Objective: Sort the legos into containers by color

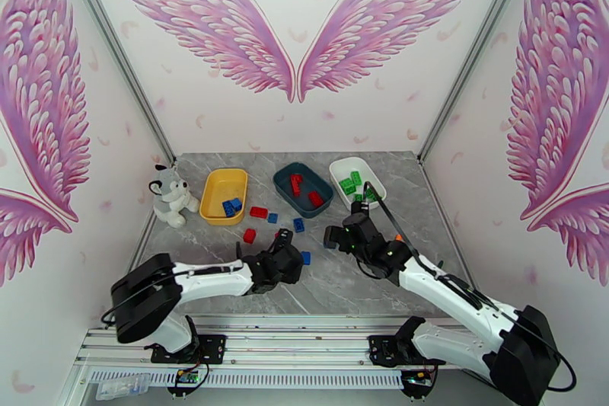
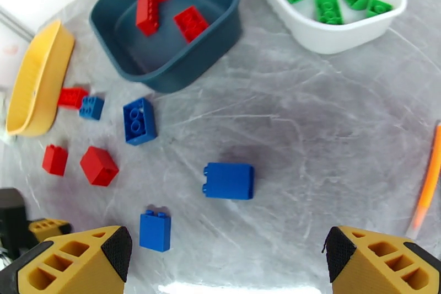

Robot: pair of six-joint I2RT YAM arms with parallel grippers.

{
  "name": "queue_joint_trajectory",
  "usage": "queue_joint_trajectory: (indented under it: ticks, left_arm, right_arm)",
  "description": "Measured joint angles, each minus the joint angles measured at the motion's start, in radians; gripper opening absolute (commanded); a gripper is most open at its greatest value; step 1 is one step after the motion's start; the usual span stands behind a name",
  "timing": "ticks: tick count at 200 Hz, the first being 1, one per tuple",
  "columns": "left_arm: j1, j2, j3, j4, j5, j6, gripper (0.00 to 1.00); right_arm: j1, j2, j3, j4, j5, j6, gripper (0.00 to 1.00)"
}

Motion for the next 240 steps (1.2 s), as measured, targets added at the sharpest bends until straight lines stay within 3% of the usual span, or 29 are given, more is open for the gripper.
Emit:
queue_joint_trajectory:
  ticks: [39, 91, 131, 168, 240]
  left_arm:
    - [-0.02, 0.139, 0.127, 0.006, 0.014, -0.001, 0.86]
    - [-0.024, 0.234, 0.247, -0.019, 0.004, 0.004, 0.82]
    - [-0.024, 0.283, 0.293, -0.029, 0.0, 0.005, 0.7]
    - [-0.021, 0.291, 0.299, -0.028, -0.005, 0.0, 0.64]
    - [-0.013, 0.274, 0.249, 0.027, -0.02, -0.02, 0.37]
  right_arm:
    - [-0.023, -0.113, -0.036, 0.001, 0.001, 0.008, 0.99]
    - [-0.028, -0.131, -0.048, 0.005, -0.004, 0.016, 0.99]
    - [-0.039, -0.131, -0.054, 0.009, -0.015, 0.022, 0.99]
    - [-0.046, -0.132, -0.057, 0.01, -0.026, 0.023, 0.99]
    - [-0.056, -0.141, -0.065, 0.016, -0.045, 0.026, 0.99]
